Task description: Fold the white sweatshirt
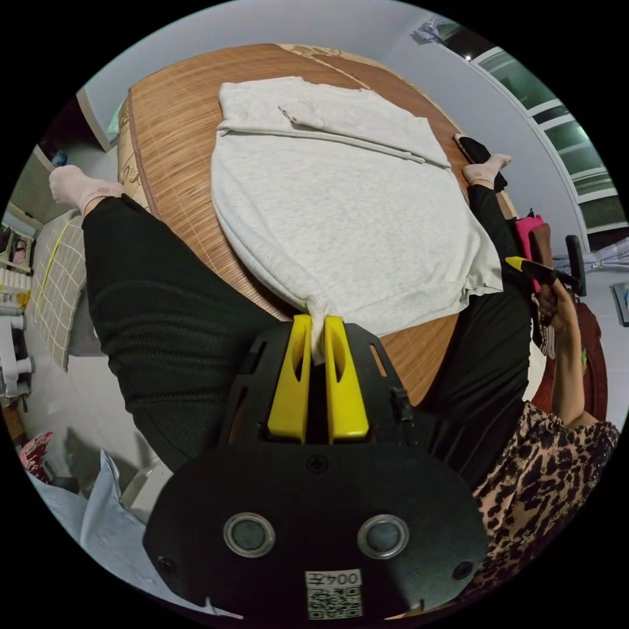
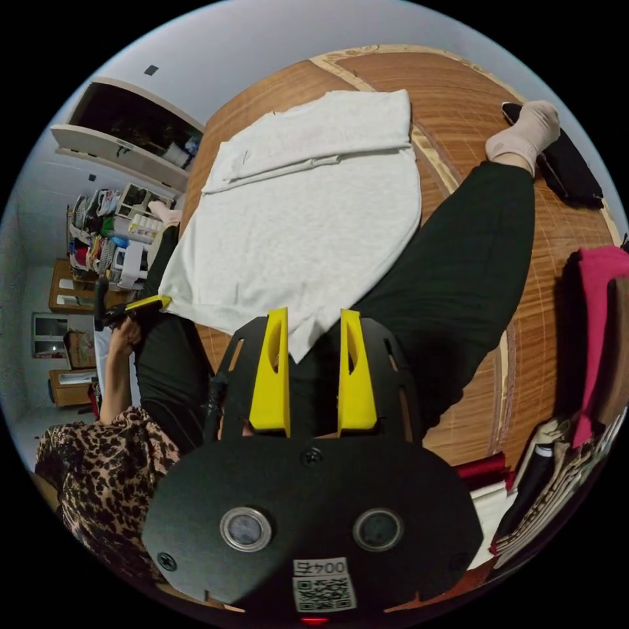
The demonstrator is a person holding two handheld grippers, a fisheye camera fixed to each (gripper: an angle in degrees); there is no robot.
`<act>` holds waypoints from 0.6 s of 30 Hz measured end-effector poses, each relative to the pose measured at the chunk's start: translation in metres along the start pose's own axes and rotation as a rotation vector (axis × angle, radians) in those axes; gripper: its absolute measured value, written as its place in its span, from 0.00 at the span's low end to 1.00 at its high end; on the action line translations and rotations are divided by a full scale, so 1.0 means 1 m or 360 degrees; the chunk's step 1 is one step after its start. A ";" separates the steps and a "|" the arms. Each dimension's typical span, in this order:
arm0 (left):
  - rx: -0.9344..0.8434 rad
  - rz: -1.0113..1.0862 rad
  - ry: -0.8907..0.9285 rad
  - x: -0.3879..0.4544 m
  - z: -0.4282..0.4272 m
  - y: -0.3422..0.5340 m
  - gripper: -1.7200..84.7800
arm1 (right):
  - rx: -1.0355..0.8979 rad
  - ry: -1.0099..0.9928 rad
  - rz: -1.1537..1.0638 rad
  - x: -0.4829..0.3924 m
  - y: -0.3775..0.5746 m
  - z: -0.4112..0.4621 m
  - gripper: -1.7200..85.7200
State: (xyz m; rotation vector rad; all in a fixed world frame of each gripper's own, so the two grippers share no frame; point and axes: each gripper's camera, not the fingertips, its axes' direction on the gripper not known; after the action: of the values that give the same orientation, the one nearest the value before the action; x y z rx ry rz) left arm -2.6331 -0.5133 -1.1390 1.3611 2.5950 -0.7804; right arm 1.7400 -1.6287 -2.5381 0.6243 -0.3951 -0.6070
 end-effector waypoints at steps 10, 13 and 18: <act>0.0063 0.0013 0.0064 0.004 -0.033 0.019 0.06 | -0.0089 0.0483 -0.0129 -0.085 0.013 0.037 0.11; 0.0069 0.0022 0.0057 0.005 -0.043 0.024 0.06 | -0.0131 0.0523 -0.0161 -0.102 0.017 0.045 0.10; 0.0074 0.0027 0.0074 0.003 -0.061 0.030 0.06 | -0.0132 0.0558 -0.0138 -0.108 0.024 0.049 0.09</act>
State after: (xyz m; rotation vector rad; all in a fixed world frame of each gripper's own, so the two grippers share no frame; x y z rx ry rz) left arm -2.6022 -0.4673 -1.0987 1.4291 2.6125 -0.8214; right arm 1.6423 -1.5659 -2.5035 0.6565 -0.0146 -0.5801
